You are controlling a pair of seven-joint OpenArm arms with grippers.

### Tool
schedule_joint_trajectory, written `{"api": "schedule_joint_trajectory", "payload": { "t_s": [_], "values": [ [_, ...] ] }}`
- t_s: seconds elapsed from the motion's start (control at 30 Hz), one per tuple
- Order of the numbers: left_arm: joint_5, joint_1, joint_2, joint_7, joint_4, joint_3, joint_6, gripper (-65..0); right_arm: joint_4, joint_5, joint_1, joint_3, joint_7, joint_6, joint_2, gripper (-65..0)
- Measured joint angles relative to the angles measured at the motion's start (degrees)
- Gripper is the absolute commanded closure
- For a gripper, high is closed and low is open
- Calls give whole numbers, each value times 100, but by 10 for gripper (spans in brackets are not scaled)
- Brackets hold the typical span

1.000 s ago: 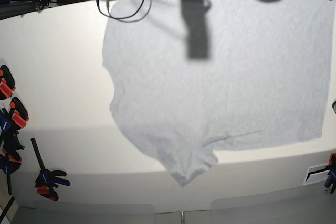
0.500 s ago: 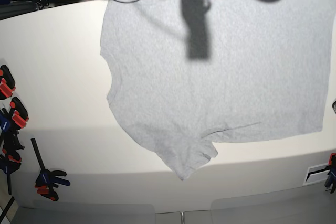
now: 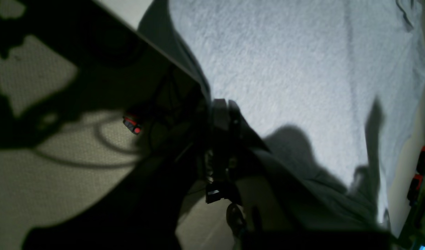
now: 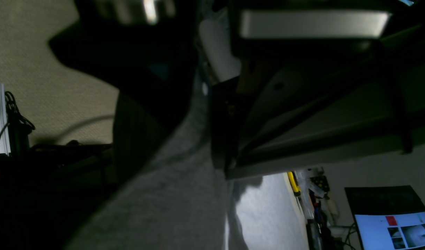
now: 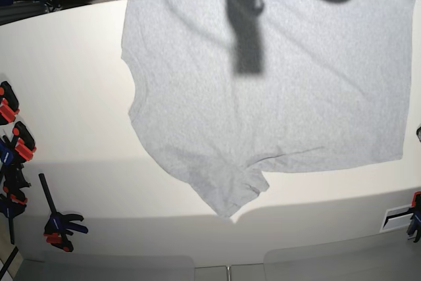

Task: Fold the T-shirt properly
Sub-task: 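Drag the shirt toward the robot with both grippers, then release, then lower the right gripper onto the shoulder near the sleeve and grasp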

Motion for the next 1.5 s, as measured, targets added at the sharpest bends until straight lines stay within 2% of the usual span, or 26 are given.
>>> {"api": "schedule_joint_trajectory", "payload": {
  "t_s": [0.17, 0.33, 0.5, 0.83, 1.17, 1.3, 1.5],
  "values": [
    [2, 66, 0, 2, 4, -76, 0, 0, 0, 0, 0, 2, -39, 0, 0, 0],
    [0, 79, -2, -74, 4, -518, 0, 0, 11, -2, -2, 2, 24, 0, 0, 0],
    [0, 13, 0, -153, 201, -581, 0, 0, 341, -474, 2, 2, 157, 0, 0, 0],
    [4, -791, -2, -170, 343, -577, 0, 0, 656, -1370, 1252, -107, 221, 4, 0, 0],
    [173, -1506, 31, -444, 343, -267, 0, 0, 651, -3427, 2302, -1167, 787, -2, 0, 0],
    [522, -1738, 44, -575, 343, -216, 2, 0, 645, -4072, 2815, -1325, 922, -284, 0, 0],
    [835, -1851, 46, -739, 343, -199, 2, 0, 640, -4656, 3475, -1344, 962, -621, 2, 0]
  ]
}}
